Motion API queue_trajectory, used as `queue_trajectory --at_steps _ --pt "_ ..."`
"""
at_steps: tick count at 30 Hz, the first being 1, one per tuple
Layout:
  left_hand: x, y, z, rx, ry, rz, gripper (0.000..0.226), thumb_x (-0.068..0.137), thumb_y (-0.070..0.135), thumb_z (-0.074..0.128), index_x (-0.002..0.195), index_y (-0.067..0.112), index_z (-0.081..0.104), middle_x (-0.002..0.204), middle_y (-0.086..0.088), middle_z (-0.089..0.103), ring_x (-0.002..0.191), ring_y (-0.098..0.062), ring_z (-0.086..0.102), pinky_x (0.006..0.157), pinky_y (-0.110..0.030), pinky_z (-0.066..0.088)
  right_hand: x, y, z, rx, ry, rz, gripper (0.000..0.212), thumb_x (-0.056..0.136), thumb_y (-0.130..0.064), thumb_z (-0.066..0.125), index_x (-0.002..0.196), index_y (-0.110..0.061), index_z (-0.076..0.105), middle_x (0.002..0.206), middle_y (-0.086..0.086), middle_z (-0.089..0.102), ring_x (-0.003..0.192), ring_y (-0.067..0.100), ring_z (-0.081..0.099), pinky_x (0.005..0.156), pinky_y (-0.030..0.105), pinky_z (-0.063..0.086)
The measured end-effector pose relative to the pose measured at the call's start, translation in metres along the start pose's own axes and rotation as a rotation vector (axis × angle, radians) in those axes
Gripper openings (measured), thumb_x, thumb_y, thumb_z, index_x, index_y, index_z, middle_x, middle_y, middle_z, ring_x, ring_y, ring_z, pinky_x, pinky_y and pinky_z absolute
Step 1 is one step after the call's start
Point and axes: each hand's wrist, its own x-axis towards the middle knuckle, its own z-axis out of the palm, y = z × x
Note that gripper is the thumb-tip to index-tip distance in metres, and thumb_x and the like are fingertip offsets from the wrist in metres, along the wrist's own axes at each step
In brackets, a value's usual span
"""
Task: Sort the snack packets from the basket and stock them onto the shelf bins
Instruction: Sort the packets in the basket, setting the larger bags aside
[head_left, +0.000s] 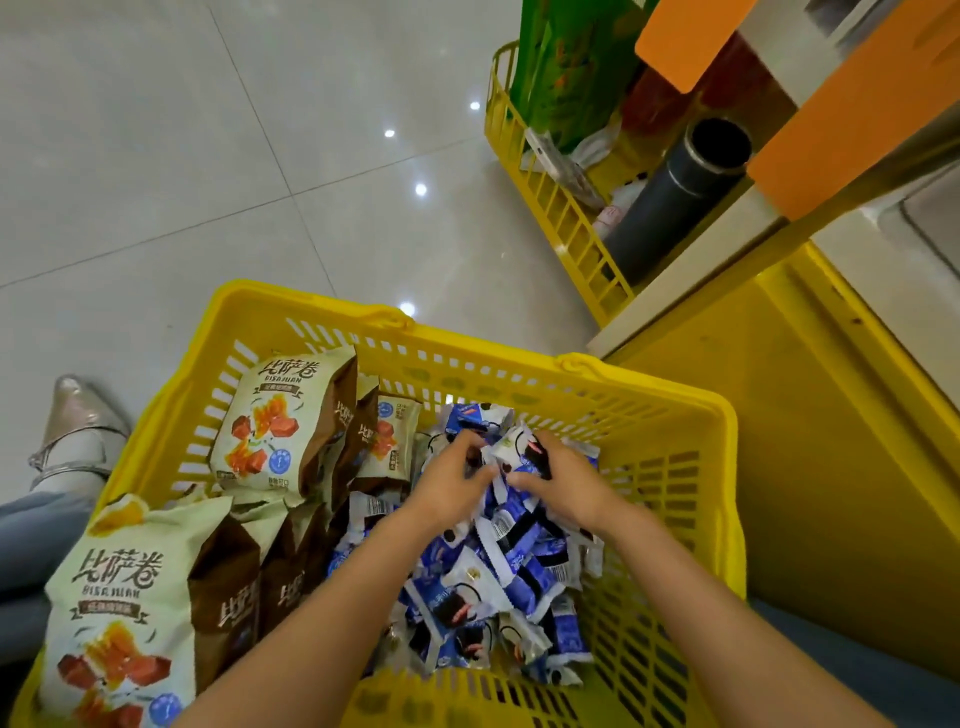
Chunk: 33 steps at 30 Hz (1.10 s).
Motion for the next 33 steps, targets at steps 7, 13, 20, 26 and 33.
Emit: queue_trajectory --at_steps 7,13,20,26,33 --pt "-0.046 0.005 0.005 -0.078 -0.006 0.203 0.011 0.098 0.009 0.041 0.093 0.002 0.047 0.076 -0.005 0.038 0.067 -0.017 0.034 0.061 -0.027 0.028 -0.042 -0.016 -0.010 -0.038 -0.033 -0.038 0.062 0.093 -0.045 0.046 0.144 -0.014 0.029 0.133 -0.001 0.052 0.115 0.014 0.052 0.085 0.015 0.033" --pt "-0.097 -0.002 0.017 0.065 -0.165 0.355 0.014 0.098 0.012 0.043 0.084 0.011 0.040 0.081 0.001 0.035 0.071 -0.011 0.032 0.065 -0.020 0.027 -0.098 -0.014 -0.006 -0.214 -0.186 0.001 0.067 0.095 -0.053 0.034 0.148 -0.017 0.017 0.135 0.006 0.050 0.105 0.013 0.054 0.087 0.024 0.041" --pt "-0.136 -0.005 0.024 0.239 -0.374 0.323 0.006 0.089 0.018 0.055 0.088 0.013 0.058 0.099 -0.008 0.057 0.091 -0.015 0.052 0.082 -0.021 0.036 -0.144 0.014 0.024 -0.551 -0.316 0.045 0.064 0.093 -0.051 0.042 0.147 -0.024 0.022 0.150 0.010 0.031 0.138 0.028 0.029 0.105 0.038 0.033" --pt "-0.133 -0.009 -0.003 0.068 -0.143 0.212 0.011 0.095 0.028 0.051 0.088 0.036 0.047 0.105 0.008 0.058 0.098 -0.009 0.057 0.088 -0.026 0.046 -0.140 0.006 0.020 -0.484 -0.226 0.025 0.064 0.090 -0.043 0.055 0.143 -0.017 0.031 0.145 0.006 0.040 0.129 0.024 0.042 0.105 0.036 0.037" --pt "-0.090 -0.017 -0.029 0.240 0.049 0.146 0.021 0.097 0.023 0.046 0.118 0.021 0.049 0.121 0.002 0.051 0.100 -0.010 0.050 0.085 -0.023 0.041 -0.085 -0.020 0.016 -0.143 0.078 -0.174 0.029 0.097 -0.023 0.049 0.124 -0.015 0.056 0.125 0.001 0.060 0.112 0.012 0.056 0.093 0.021 0.041"
